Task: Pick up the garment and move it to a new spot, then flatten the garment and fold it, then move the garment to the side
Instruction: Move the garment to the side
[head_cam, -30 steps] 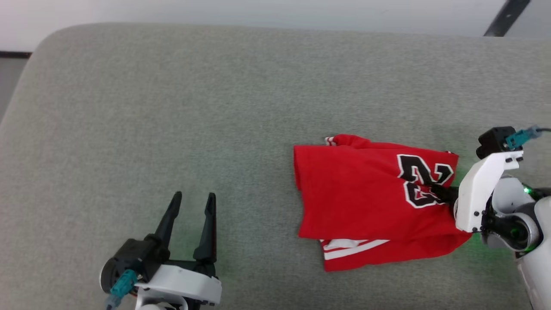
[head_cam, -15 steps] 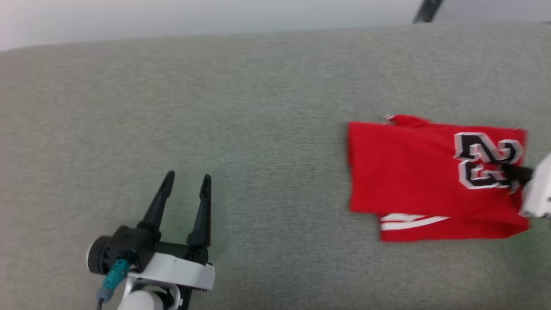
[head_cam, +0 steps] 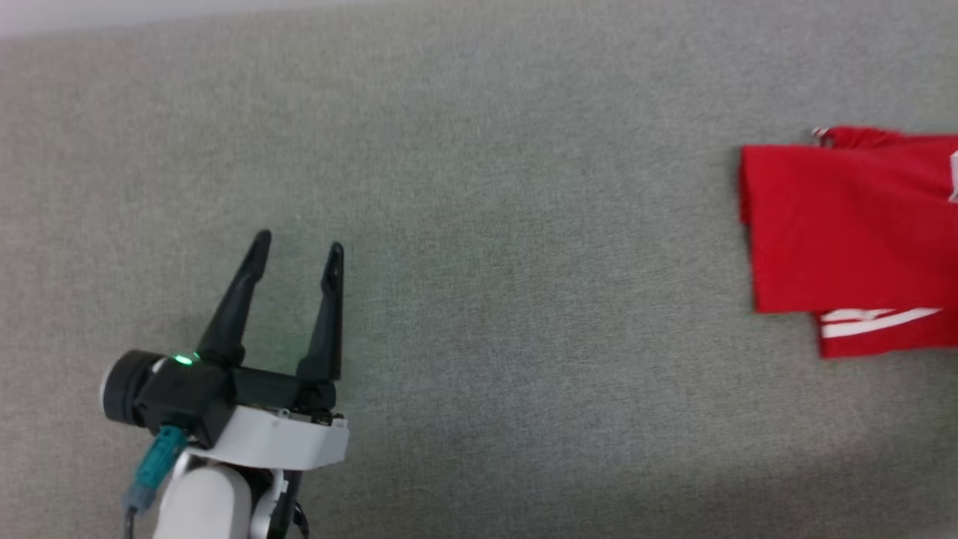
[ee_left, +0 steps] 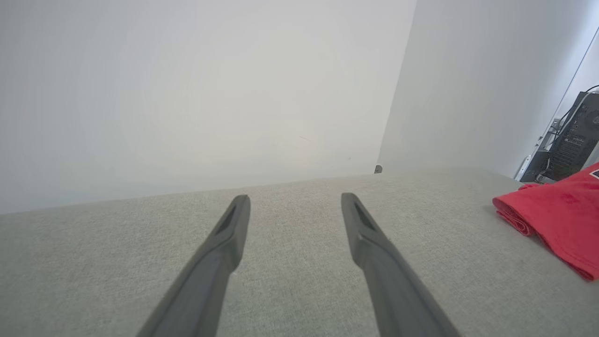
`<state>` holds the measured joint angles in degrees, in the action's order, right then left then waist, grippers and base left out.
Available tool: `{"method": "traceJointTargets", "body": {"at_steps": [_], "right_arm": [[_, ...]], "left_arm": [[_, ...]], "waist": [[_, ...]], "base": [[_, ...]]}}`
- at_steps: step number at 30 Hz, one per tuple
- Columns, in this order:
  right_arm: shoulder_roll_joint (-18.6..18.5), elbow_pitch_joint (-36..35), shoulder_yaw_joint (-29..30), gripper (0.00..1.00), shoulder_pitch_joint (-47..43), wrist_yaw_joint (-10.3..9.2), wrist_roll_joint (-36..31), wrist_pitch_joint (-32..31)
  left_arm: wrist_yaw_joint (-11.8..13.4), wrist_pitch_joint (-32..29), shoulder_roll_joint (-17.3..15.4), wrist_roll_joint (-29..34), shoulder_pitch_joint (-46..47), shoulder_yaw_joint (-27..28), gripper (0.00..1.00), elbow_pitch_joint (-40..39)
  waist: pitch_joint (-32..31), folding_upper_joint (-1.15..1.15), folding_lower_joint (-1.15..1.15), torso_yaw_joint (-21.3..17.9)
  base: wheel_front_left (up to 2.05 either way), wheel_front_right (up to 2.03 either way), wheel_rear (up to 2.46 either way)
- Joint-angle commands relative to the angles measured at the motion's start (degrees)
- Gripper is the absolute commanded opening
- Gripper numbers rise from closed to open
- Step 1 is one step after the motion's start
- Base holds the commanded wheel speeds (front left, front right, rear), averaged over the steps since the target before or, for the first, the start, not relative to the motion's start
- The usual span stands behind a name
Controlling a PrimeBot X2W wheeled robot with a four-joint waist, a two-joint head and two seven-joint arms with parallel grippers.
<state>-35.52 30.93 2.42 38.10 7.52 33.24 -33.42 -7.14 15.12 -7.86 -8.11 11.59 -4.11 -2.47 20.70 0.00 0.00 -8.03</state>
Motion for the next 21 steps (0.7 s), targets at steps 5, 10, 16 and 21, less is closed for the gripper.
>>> {"method": "traceJointTargets", "body": {"at_steps": [5, 10, 16, 21], "right_arm": [[-2.7, 2.1, 0.5, 0.00, 4.9, -0.07, -5.8, 2.5], [-3.7, 6.0, 0.6, 0.00, 9.0, -0.07, -12.2, 5.3], [-1.7, 11.2, 0.4, 0.00, 11.6, -0.07, -16.4, 6.7], [-1.0, 15.4, 1.6, 0.00, 12.5, -0.07, -19.7, 8.5]], "left_arm": [[-0.3, 0.0, -0.9, 0.5, 0.9, 0.5, 1.00, -2.6], [-0.3, 0.0, -1.4, 0.6, 1.4, 0.5, 1.00, -4.2], [0.1, 0.0, -1.6, 0.5, 1.7, 1.1, 1.00, -4.9], [0.2, 0.0, -1.6, 0.8, 2.1, 1.0, 1.00, -5.4]], "waist": [[3.8, 0.00, 0.00, 1.9], [5.6, 0.00, 0.00, 3.3], [6.5, 0.00, 0.00, 3.9], [6.8, 0.00, 0.00, 4.1]], "base": [[0.00, 0.00, 0.00], [0.00, 0.00, 0.00], [0.00, 0.00, 0.00], [0.00, 0.00, 0.00]]}}
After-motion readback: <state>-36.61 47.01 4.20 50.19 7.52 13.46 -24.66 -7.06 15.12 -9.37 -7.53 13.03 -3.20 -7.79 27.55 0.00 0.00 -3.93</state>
